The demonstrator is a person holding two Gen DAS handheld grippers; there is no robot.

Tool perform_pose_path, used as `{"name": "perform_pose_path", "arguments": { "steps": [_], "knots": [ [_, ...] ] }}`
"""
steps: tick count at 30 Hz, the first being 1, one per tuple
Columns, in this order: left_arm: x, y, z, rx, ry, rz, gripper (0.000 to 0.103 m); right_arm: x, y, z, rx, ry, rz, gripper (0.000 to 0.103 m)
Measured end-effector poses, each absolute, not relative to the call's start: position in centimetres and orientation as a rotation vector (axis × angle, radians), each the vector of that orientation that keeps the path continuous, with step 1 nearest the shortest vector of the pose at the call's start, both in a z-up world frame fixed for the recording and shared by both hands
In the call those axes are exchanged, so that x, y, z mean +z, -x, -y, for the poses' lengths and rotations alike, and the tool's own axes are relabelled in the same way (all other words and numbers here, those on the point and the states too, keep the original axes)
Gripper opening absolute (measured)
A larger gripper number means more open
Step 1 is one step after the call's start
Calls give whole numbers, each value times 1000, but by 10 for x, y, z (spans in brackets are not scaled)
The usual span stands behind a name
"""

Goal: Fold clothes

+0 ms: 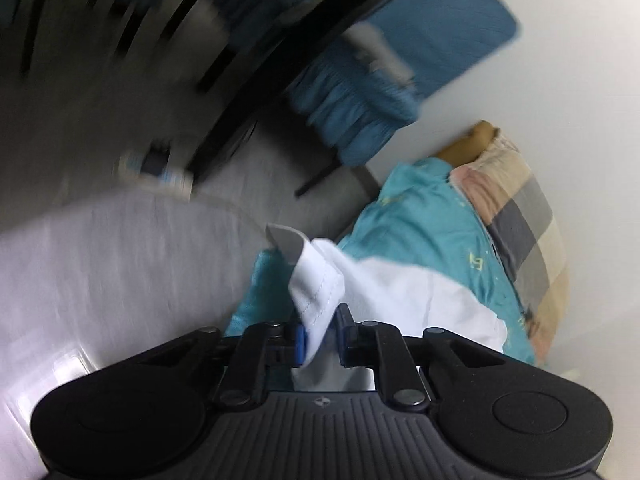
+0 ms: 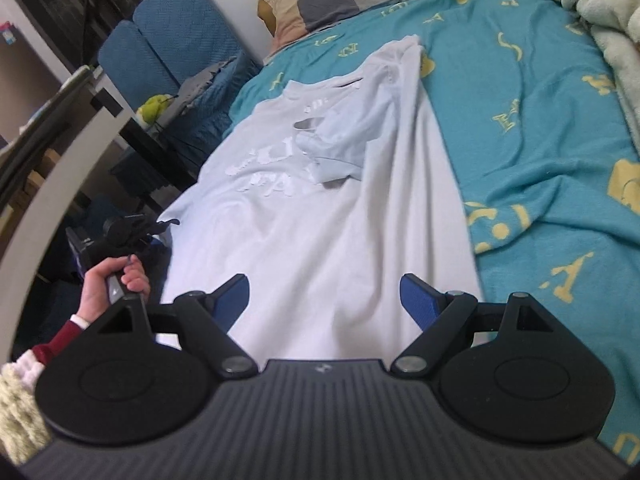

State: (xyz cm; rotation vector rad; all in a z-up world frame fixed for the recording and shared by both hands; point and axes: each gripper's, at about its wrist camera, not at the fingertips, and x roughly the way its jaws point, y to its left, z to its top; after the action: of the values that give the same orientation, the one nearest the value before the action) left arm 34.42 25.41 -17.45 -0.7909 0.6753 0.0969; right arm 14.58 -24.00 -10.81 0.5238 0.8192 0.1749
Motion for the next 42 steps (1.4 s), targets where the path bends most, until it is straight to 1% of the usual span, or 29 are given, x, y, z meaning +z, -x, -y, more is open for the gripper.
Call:
{"name": "perform_pose_path", "arguments": {
  "steps": [2,7,11,15,17,21,27,32,36,38,40,42],
  "knots": [
    [-153,-345,-245,95,707,-648,8,-102,-143,236,193,-512,-798,84],
    [-98,-361,-194,84,460,-640,8,-97,-135,248,140,-494,-763,84],
    [-58,-380,-121,59,198,-646,8,-96,-129,266,93,-526,-737,84],
    [-37,-395,-29,11,-48,-646,5,-96,-127,280,62,-561,-718,84],
    [-35,-398,18,-19,-155,-644,5,-95,-126,286,60,-592,-707,84],
    [-44,-393,100,-126,-244,-634,4,-95,-123,306,39,-670,-679,84],
    [-100,-378,181,-261,-301,-694,3,-103,-122,339,-11,-776,-652,84],
    [-108,-362,176,-294,-238,-707,4,-111,-126,354,-36,-821,-650,84],
    [-111,-349,168,-320,-178,-710,7,-112,-128,360,-44,-827,-640,84],
    [-112,-342,164,-333,-148,-712,11,-111,-127,361,-45,-823,-628,84],
    [-104,-331,156,-340,-120,-707,18,-108,-126,360,-38,-809,-613,84],
    [-92,-315,142,-337,-99,-700,22,-102,-124,358,-32,-777,-592,84]
  ]
}}
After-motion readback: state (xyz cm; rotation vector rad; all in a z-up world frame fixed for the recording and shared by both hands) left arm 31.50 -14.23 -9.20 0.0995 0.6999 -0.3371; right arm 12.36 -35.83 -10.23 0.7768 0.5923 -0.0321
